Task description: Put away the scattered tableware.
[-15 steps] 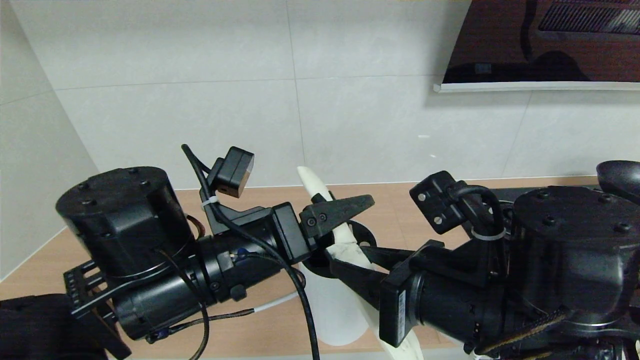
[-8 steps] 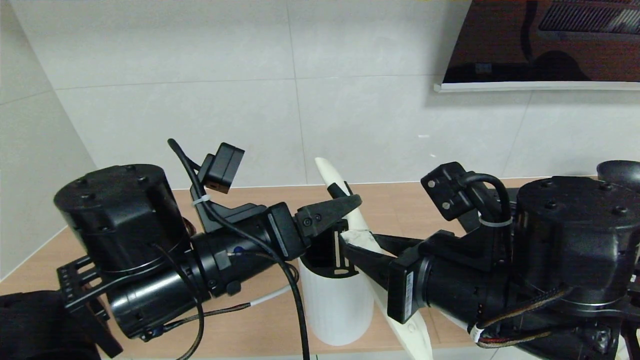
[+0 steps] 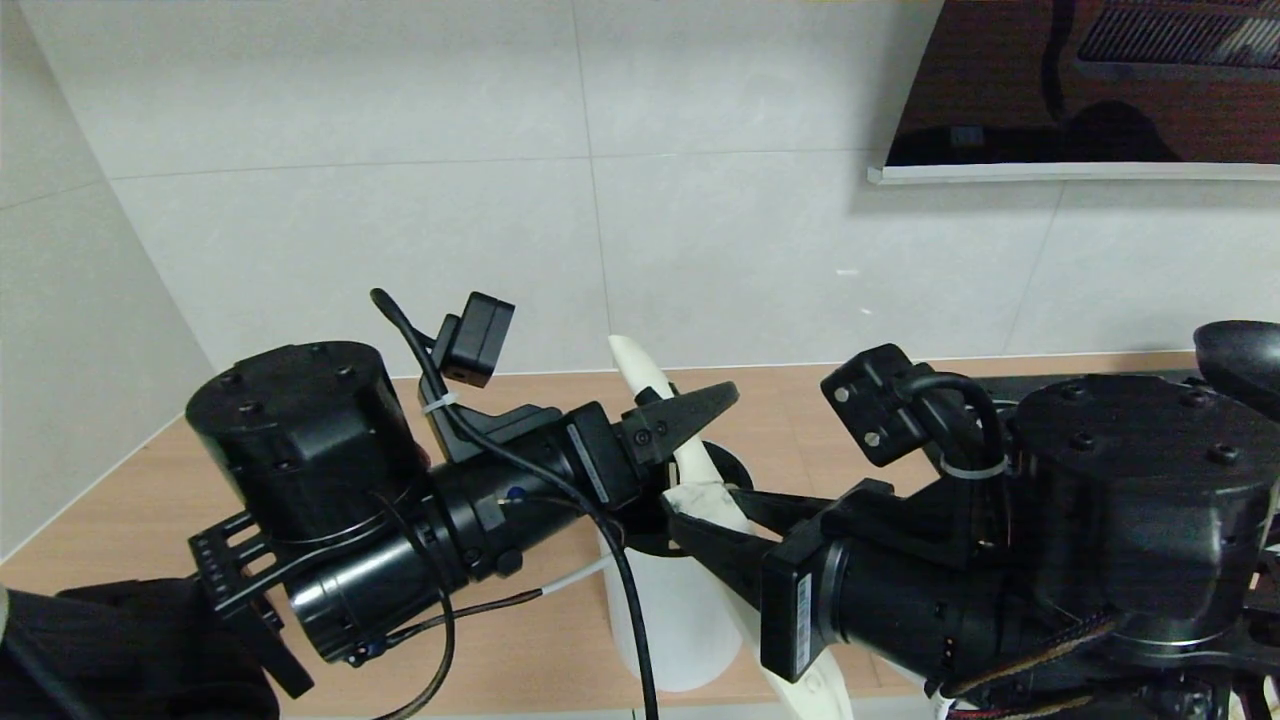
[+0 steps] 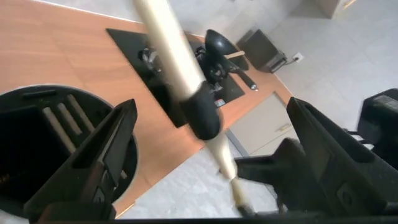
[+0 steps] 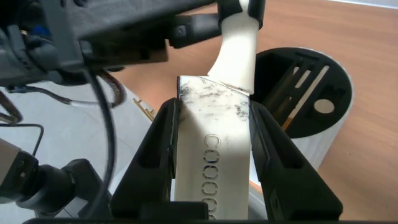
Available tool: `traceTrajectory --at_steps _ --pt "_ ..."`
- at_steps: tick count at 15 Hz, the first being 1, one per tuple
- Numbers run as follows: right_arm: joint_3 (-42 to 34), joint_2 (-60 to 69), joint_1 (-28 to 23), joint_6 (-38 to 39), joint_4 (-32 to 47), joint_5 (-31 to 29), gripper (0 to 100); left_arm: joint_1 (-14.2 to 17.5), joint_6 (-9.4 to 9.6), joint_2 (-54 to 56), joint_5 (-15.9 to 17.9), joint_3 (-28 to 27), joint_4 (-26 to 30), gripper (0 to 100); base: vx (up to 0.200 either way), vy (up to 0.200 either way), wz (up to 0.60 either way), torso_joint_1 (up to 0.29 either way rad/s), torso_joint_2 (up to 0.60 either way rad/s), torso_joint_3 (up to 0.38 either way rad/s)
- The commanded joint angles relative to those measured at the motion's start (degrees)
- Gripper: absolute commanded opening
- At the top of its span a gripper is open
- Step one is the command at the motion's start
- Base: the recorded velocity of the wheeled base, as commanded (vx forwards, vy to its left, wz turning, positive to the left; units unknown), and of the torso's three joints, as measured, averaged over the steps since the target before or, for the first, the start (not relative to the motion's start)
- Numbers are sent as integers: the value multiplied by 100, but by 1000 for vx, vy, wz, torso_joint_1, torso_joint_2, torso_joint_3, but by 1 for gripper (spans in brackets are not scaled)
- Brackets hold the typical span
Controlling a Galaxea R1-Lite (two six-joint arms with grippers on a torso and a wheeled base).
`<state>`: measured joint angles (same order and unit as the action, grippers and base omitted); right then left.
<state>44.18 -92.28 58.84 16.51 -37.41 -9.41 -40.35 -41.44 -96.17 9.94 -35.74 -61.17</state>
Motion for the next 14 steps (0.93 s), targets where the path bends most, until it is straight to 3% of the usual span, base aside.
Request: traceTrajectory --at_steps 1,8,9,14 --pt "-6 -18 13 2 -3 1 0 1 -5 -77 0 6 -9 100 0 0 0 0 0 0" --pt "-76 -18 136 2 -3 9 0 1 -5 -95 0 6 -9 100 0 0 0 0 0 0" --pt "-76 -18 136 2 -3 9 0 1 -5 -95 0 6 -9 0 0 0 0 0 0 0" --pt "-67 17 127 2 -3 -17 0 1 -14 -86 35 15 0 0 0 0 0 0 0 0"
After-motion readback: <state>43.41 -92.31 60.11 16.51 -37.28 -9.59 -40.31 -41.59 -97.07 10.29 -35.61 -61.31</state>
